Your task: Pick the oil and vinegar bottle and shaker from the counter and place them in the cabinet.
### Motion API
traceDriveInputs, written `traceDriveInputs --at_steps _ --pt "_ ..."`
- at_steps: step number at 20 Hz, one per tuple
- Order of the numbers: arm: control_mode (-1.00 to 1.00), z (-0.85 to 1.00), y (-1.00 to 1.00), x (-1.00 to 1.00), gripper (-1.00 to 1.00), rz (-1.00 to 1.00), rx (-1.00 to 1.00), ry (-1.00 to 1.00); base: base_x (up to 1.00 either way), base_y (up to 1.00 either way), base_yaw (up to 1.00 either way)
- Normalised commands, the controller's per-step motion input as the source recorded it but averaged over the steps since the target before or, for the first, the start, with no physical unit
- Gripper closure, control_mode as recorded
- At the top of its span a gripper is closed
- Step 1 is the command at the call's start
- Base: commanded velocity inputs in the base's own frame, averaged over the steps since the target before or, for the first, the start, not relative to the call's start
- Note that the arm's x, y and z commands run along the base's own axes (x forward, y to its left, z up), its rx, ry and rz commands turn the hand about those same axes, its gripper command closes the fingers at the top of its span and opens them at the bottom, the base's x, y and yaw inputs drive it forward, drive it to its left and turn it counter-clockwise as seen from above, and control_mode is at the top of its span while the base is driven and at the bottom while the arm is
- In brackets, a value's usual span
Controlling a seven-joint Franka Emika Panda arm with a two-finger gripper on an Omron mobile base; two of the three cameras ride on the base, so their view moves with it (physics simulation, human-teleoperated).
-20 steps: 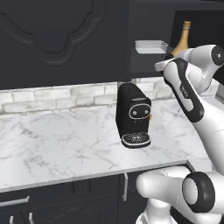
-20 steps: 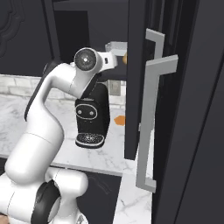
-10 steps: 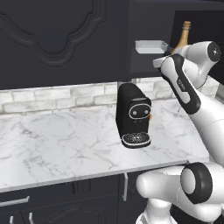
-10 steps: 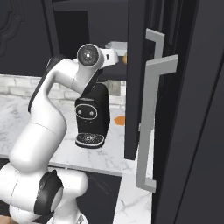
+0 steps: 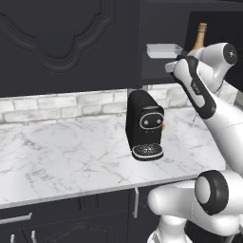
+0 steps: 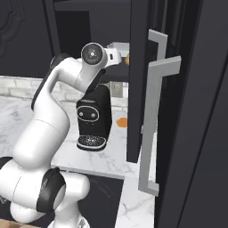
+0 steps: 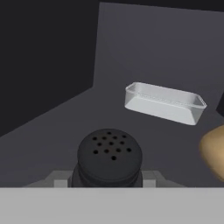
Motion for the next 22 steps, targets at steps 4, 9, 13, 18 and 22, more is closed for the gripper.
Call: traceDriveInputs --at_steps 4,9,13,18,22 --pt "-1.00 -0.32 0.00 0.28 1.00 0.00 -0.06 0.00 0.00 0.00 0.00" --pt "-1.00 -0.27 0.00 0.18 1.00 0.00 -0.06 0.00 0.00 0.00 0.00" --pt "-1.00 -0.27 0.00 0.08 1.00 -0.03 -0.05 0.00 0.00 0.00 0.00" --pt "-1.00 -0.29 0.00 0.17 1.00 -0.03 -0.03 0.00 0.00 0.00 0.00" --pt "-1.00 -0.30 0.00 0.26 1.00 -0.02 -0.03 0.00 0.00 0.00 0.00"
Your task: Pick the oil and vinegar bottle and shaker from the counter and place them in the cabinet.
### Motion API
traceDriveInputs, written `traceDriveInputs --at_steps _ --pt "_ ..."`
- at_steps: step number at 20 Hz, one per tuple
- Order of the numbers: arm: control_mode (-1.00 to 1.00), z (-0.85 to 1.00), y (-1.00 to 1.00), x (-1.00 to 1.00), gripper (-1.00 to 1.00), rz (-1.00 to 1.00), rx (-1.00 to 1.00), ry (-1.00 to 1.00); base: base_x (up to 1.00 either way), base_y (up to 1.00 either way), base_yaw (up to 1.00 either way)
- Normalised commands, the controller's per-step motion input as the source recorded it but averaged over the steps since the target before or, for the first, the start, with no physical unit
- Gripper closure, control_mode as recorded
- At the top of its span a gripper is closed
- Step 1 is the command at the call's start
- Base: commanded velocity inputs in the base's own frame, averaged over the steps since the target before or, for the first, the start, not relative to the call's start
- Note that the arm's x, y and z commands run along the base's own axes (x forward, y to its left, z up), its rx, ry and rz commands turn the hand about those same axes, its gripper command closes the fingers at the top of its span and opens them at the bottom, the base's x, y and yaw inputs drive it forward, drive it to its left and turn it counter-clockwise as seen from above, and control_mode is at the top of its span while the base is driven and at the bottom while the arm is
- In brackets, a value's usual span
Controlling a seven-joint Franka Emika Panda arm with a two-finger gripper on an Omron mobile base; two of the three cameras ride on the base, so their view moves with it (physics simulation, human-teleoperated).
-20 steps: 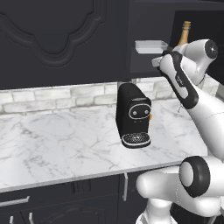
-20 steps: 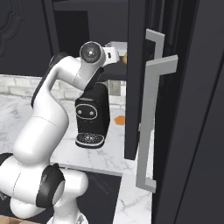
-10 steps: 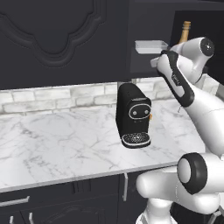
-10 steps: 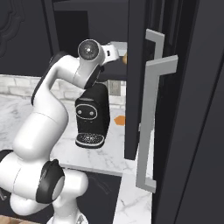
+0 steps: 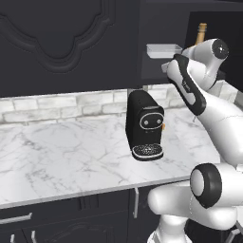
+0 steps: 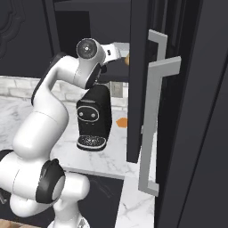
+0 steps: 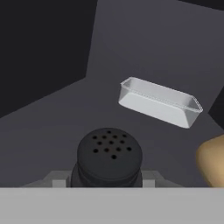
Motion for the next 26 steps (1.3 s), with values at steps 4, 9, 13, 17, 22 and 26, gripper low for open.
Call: traceDriveInputs --at_steps 4,9,13,17,22,26 --pt "-1.00 -0.31 0.00 0.25 1.00 -0.02 -0.02 0.00 0.00 0.00 0.00" --pt "-1.00 -0.33 0.00 0.23 1.00 -0.01 -0.03 0.00 0.00 0.00 0.00" --pt "-1.00 -0.32 0.00 0.16 1.00 -0.01 -0.05 0.00 0.00 0.00 0.00" --pt "-1.00 -0.31 0.00 0.15 -1.00 -0.01 -0.05 0.00 0.00 0.00 0.00" --pt "-1.00 -0.31 -0.05 0.00 -1.00 -0.02 -0.02 0.00 0.00 0.00 0.00" --pt "-1.00 -0.33 -0.10 0.00 -1.00 -0.01 0.00 0.00 0.00 0.00 0.00"
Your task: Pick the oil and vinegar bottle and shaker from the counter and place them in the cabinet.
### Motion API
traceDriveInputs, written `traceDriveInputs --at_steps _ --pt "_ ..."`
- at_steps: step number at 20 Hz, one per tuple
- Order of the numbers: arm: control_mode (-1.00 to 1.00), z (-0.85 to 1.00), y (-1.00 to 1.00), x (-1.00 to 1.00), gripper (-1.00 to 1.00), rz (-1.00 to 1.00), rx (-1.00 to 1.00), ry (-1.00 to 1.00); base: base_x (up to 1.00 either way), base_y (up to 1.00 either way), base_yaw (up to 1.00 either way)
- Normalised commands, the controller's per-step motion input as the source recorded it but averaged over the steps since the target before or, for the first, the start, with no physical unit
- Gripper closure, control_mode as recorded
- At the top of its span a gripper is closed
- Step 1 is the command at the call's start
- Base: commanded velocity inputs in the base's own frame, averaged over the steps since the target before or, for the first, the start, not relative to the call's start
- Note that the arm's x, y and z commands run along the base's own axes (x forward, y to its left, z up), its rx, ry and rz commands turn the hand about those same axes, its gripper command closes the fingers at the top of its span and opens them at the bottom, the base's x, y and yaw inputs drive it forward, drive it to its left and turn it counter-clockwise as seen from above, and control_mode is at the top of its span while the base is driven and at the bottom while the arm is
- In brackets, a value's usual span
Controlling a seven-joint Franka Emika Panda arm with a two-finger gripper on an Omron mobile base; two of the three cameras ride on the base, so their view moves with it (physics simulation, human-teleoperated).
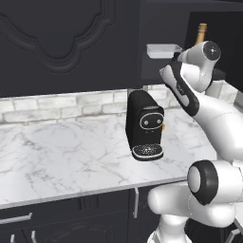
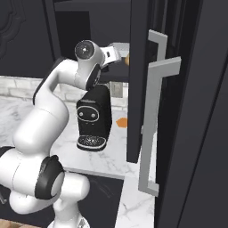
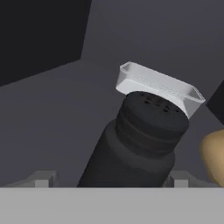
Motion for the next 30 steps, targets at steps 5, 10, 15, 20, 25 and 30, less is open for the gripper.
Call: traceDriveInputs --at_steps 5,10,15,20,25,30 --pt "-1.00 -0.34 -0.11 0.00 -1.00 0.00 0.00 0.00 0.00 0.00 0.00" --pt "-1.00 -0.17 -0.08 -0.10 -1.00 -0.01 0.00 0.00 0.00 0.00 0.00" --pt "-1.00 -0.08 -0.07 -0.40 -1.00 -0.06 0.00 0.00 0.00 0.00 0.00" --pt "-1.00 -0.24 -0.02 -0.53 -1.00 -0.06 0.00 0.00 0.00 0.00 0.00" --pt "-1.00 -0.30 0.00 -0.63 -1.00 -0.04 0.00 0.00 0.00 0.00 0.00" --pt "-1.00 -0.50 0.00 -0.71 -1.00 0.00 0.02 0.00 0.00 0.00 0.00"
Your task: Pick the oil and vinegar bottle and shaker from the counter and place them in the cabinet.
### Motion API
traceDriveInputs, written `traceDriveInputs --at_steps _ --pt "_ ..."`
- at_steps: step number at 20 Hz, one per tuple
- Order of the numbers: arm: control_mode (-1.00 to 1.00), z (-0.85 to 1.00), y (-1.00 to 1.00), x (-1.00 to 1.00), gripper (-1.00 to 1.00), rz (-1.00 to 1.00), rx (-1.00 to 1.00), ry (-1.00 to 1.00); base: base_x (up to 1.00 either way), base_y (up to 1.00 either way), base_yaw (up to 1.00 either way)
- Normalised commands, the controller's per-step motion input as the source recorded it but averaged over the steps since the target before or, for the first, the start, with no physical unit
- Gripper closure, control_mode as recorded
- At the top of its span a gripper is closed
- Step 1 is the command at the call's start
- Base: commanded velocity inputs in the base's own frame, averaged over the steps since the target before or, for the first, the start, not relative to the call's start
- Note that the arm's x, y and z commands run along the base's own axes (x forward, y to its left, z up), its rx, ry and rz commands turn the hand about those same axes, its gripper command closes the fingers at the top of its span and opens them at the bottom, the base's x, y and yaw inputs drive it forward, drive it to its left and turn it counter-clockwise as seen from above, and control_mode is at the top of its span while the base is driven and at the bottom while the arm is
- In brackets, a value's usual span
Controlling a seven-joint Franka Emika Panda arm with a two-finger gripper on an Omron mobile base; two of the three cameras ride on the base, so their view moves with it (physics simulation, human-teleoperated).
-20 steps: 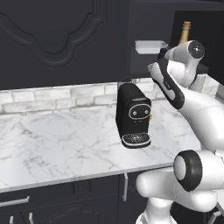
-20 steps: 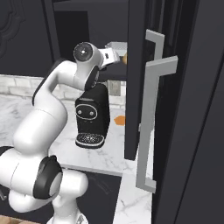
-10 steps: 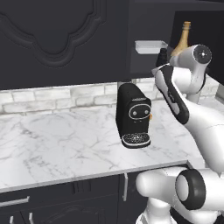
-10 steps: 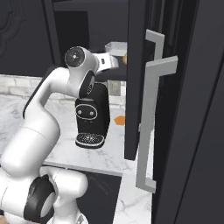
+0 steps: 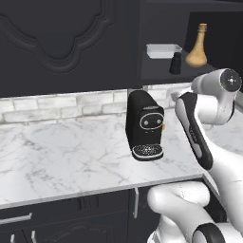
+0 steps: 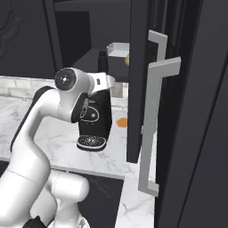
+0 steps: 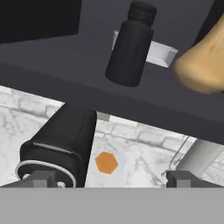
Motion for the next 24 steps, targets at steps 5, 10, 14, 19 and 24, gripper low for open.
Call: traceDriveInputs --at_steps 5,10,14,19,24 --pt "-1.00 -0.70 0.00 -0.56 -1.00 0.00 0.01 0.00 0.00 0.00 0.00" --pt "-1.00 -0.70 0.00 -0.33 -1.00 0.00 0.00 0.00 0.00 0.00 0.00" --pt "-1.00 -0.77 0.00 -0.16 -1.00 0.00 0.00 0.02 0.00 0.00 0.00" --pt "-1.00 -0.80 0.00 -0.04 -1.00 0.00 0.00 0.05 0.00 0.00 0.00" --pt "-1.00 -0.90 0.00 0.00 -1.00 0.00 0.00 0.07 0.00 0.00 0.00"
